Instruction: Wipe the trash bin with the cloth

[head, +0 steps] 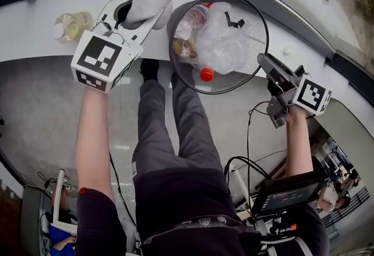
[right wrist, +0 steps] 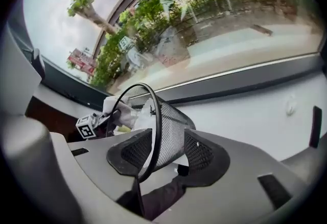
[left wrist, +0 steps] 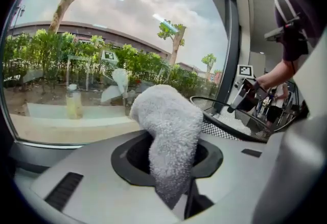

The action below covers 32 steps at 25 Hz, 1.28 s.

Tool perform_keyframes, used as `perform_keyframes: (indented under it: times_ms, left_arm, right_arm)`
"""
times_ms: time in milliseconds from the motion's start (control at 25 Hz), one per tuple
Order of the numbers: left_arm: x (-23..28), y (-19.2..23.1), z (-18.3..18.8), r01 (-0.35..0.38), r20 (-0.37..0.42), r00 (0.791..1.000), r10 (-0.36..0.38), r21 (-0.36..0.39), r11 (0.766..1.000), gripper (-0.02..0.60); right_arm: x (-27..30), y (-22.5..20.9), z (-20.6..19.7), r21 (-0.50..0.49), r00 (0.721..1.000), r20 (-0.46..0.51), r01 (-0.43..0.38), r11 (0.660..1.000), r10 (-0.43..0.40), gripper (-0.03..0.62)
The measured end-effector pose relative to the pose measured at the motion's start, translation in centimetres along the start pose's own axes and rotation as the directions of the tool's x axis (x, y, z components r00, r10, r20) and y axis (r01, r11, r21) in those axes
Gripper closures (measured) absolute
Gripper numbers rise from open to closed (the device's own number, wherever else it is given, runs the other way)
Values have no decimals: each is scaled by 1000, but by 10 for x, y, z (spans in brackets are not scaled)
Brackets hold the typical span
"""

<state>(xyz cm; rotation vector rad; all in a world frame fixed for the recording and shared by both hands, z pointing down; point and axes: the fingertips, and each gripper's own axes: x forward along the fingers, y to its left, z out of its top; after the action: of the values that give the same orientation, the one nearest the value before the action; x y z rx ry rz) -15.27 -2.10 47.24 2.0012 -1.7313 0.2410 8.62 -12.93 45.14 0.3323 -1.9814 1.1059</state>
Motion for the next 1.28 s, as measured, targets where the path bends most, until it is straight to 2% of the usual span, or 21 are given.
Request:
perform_keyframes:
  times_ms: [80,120,160,200,280,360,520,680,800,880,960,1040,1120,1240,1280]
  left_arm:
    - [5,-5,4,31,-5,1000,-31,4,1000,463]
    - [6,-10,3,51,-11,999,-51,1,999,463]
    - [7,-16,0,73,-18,997,-73,-6,997,464]
    - [8,-24,-5,96,-23,995,-96,-16,995,463]
    - [9,-37,-17,131,-15,991,-132,-50,990,463]
    - [8,-46,-27,136,2,991,-136,-92,986,463]
    - [5,-50,-44,114,9,993,-114,-155,981,463]
    - [-6,-65,-68,119,-27,992,-126,-184,976,463]
    - [-17,-84,-83,135,-49,988,-148,-203,970,463]
    - [-22,-99,-93,161,-70,982,-178,-199,967,463]
    - [-25,-114,-102,190,-99,973,-210,-183,965,463]
    - [-26,-123,-107,213,-124,965,-233,-154,965,463]
    - [-27,-124,-106,213,-136,964,-230,-127,969,463]
    - [-28,-104,-100,162,-117,977,-176,-125,979,463]
    - [-29,-95,-97,142,-104,982,-155,-126,982,463]
  right_arm:
    - [12,4,3,-17,999,-40,-14,1000,13,402]
    - [15,4,1,-1,998,-56,-7,1000,7,461]
    - [13,-1,-3,41,998,-64,22,999,-20,526]
    - [7,-11,-8,111,995,-65,77,991,-70,526]
    - [-5,-30,-20,276,986,-59,166,946,-156,523]
    - [-3,-32,-25,387,993,-26,118,914,-117,511]
    - [7,-23,-29,541,999,43,-2,841,-25,507]
    - [12,-7,-46,649,996,90,-72,757,18,507]
    - [14,7,-63,723,991,117,-127,679,61,507]
    - [17,19,-79,765,987,109,-158,624,116,508]
    - [23,37,-95,786,976,81,-187,590,201,516]
    - [29,54,-103,780,965,59,-205,591,256,520]
    - [31,62,-103,756,962,53,-214,618,268,519]
    - [26,67,-98,684,961,42,-226,694,272,512]
    - [22,67,-98,652,963,28,-220,726,268,488]
